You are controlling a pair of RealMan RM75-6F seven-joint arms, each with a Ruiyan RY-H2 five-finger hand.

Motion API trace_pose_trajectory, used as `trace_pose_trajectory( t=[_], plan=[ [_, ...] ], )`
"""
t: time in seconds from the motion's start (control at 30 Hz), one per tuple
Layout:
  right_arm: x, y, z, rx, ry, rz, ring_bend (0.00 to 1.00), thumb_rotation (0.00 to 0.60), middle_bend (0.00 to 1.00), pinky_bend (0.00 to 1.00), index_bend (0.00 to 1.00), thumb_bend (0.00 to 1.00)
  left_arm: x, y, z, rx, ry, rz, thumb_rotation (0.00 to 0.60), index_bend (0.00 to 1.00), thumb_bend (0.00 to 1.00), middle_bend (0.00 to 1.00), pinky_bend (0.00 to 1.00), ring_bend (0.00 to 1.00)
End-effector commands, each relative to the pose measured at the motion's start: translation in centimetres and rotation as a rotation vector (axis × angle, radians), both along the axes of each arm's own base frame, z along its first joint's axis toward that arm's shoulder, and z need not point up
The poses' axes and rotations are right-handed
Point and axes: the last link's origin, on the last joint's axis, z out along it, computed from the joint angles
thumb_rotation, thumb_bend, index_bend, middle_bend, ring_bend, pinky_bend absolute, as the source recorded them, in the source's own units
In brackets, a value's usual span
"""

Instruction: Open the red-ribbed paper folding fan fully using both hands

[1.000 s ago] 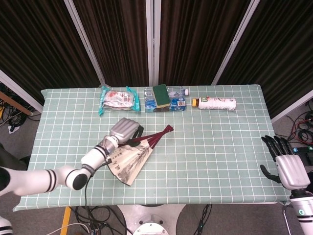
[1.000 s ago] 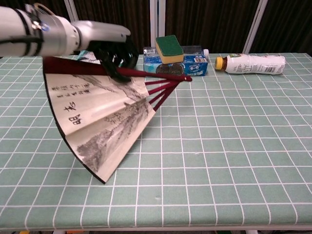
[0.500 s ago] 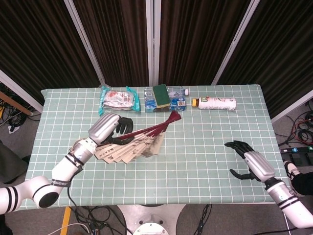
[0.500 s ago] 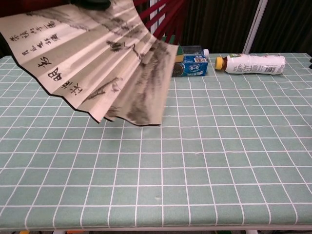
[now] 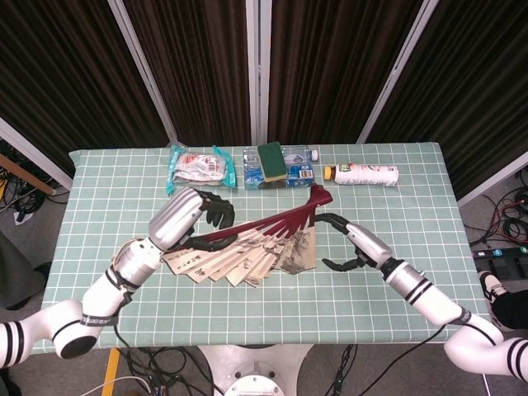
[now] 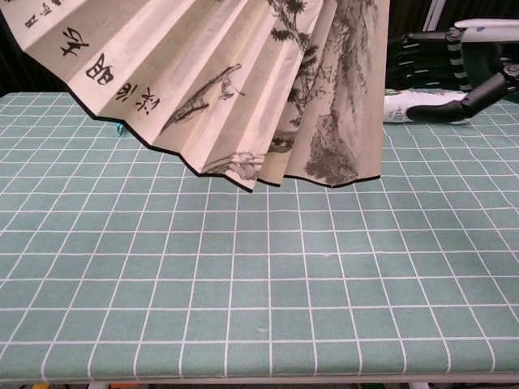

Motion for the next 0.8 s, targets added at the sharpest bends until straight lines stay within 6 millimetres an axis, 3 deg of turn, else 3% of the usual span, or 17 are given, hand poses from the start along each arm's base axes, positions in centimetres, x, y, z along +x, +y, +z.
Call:
trace_pose_trajectory(
  t=[0.03,0.2,0.4,0.5,0.67,0.8],
  plan=[
    [2.0,-0.8,-0.9,0.055,-0.037,-0.004,0.00,0.600,0.11,0.00,0.13,0.24,0.3,-0.1,0.3,0.031,0.004,-0.017,0.600,0.65,0.31,0.69,0.66,0.67],
    [3.7,-1.3,-1.4,0.129,-0.048,-0.004,0.00,0.600,0.11,0.00,0.13,0.25,0.4,-0.4,0.4,0.045,0.003,-0.029,0.600,0.65,0.31,0.69,0.66,0.67],
    [5.1,-1.9,-2.0,0.170,-0.020,0.019,0.00,0.600,0.12,0.00,0.15,0.33,0.3,-0.7,0.5,0.062,0.007,-0.046,0.600,0.65,0.31,0.69,0.65,0.67],
    [5.6,-2.3,-2.3,0.174,-0.004,0.030,0.00,0.600,0.14,0.00,0.25,0.40,0.3,-0.9,0.5,0.069,0.014,-0.054,0.600,0.65,0.31,0.69,0.65,0.66],
    [5.9,-3.4,-2.3,0.112,0.070,0.067,0.00,0.600,0.23,0.00,0.59,0.60,-0.4,-0.7,0.4,0.113,0.056,-0.061,0.600,0.65,0.31,0.69,0.65,0.66],
    [5.5,-4.1,-1.5,-0.028,0.186,0.139,0.01,0.600,0.28,0.00,0.72,0.63,-1.6,-0.5,-0.2,0.196,0.155,-0.080,0.600,0.65,0.31,0.69,0.64,0.66]
  ],
)
